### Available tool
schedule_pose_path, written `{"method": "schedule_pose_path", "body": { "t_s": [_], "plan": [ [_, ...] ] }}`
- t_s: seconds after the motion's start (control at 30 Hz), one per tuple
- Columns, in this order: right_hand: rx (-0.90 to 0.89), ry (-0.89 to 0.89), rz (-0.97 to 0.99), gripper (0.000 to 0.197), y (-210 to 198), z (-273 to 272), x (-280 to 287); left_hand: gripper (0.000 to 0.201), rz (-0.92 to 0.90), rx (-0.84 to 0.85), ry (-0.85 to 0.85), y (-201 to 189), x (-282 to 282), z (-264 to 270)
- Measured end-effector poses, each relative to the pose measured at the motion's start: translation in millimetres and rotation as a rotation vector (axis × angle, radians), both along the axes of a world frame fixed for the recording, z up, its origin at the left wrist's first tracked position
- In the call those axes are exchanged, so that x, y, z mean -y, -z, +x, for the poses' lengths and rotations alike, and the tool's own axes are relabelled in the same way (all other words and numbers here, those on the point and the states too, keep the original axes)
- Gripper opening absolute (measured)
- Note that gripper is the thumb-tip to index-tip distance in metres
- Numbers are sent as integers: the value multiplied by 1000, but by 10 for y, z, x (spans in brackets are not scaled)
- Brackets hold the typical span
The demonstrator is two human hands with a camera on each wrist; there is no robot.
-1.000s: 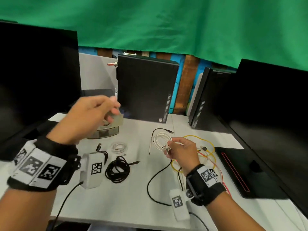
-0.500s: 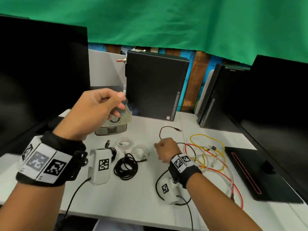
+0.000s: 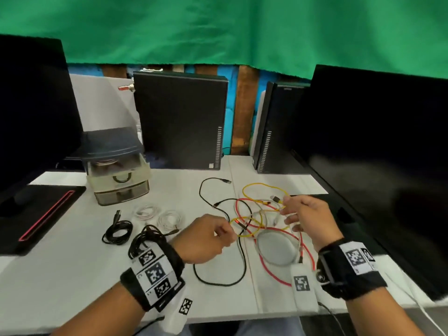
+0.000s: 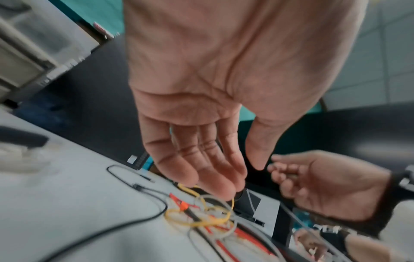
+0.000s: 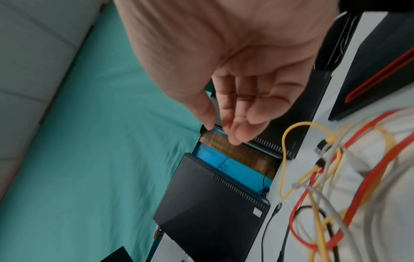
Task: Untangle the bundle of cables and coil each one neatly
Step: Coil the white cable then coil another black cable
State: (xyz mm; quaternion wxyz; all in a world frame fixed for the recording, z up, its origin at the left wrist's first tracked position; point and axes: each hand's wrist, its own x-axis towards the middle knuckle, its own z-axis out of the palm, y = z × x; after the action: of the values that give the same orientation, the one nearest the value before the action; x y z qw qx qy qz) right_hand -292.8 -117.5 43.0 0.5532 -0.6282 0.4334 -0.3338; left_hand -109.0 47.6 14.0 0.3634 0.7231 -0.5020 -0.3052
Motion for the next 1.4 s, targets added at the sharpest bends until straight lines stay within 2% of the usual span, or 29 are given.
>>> {"method": "schedule_pose_path", "body": {
  "t_s": [0.1, 0.2, 0.4, 0.47, 0.57, 0.63, 0.67, 0.7, 0.73, 0.8, 0.87, 1.0, 1.1, 1.2, 1.27, 1.37, 1.4],
  "plan": [
    [2, -24, -11, 18, -1, -89, 99, 19, 70, 14, -48, 218, 346, -10],
    [-22, -58, -23, 20, 26, -106, 167, 27, 173, 54, -119, 248, 643, -5],
    [27, -43, -42, 21, 2, -109, 256, 32, 540, 230, -45, 274, 866, -188],
    [31, -41, -38, 21, 4, -117, 273, 27, 558, 261, -74, 284, 896, -196],
    [8, -70, -30, 22, 53, -85, 236, 17, 472, 275, -111, 228, 918, -191],
    [-20, -138, -24, 15, 95, -34, 178, 6, 327, 37, -137, 117, 925, -210],
    [-49, -202, -35, 9, 106, -7, 136, 9, 247, -115, -164, 41, 924, -230],
    [-84, -280, -54, 9, 116, 18, 88, 12, 166, -233, -194, -68, 903, -262],
    [-117, -359, -75, 18, 125, 42, 41, 14, 99, -291, -199, -169, 881, -287],
    [-166, -479, -115, 37, 128, 82, -39, 18, -2, -280, -175, -363, 831, -325],
    [-174, -522, -128, 53, 113, 108, -46, 19, -81, -226, -168, -563, 782, -347],
    [-8, -455, 51, 72, -61, 220, 266, 20, -231, -164, -193, -903, 751, -262],
    [21, -307, 80, 67, -306, 400, 656, 22, -396, -113, -247, -1170, 727, -120],
    [-17, -220, -79, 40, -626, 552, 925, 22, -513, -109, -286, -1378, 676, 43],
    [24, -228, -155, 22, -872, 604, 938, 22, -501, -148, -229, -1414, 592, 102],
    [226, -281, -198, 27, -1119, 593, 789, 40, -310, -281, -31, -1277, 469, 102],
    [301, -328, -169, 29, -1146, 566, 712, 42, -252, -267, -5, -1189, 445, 103]
  ]
}}
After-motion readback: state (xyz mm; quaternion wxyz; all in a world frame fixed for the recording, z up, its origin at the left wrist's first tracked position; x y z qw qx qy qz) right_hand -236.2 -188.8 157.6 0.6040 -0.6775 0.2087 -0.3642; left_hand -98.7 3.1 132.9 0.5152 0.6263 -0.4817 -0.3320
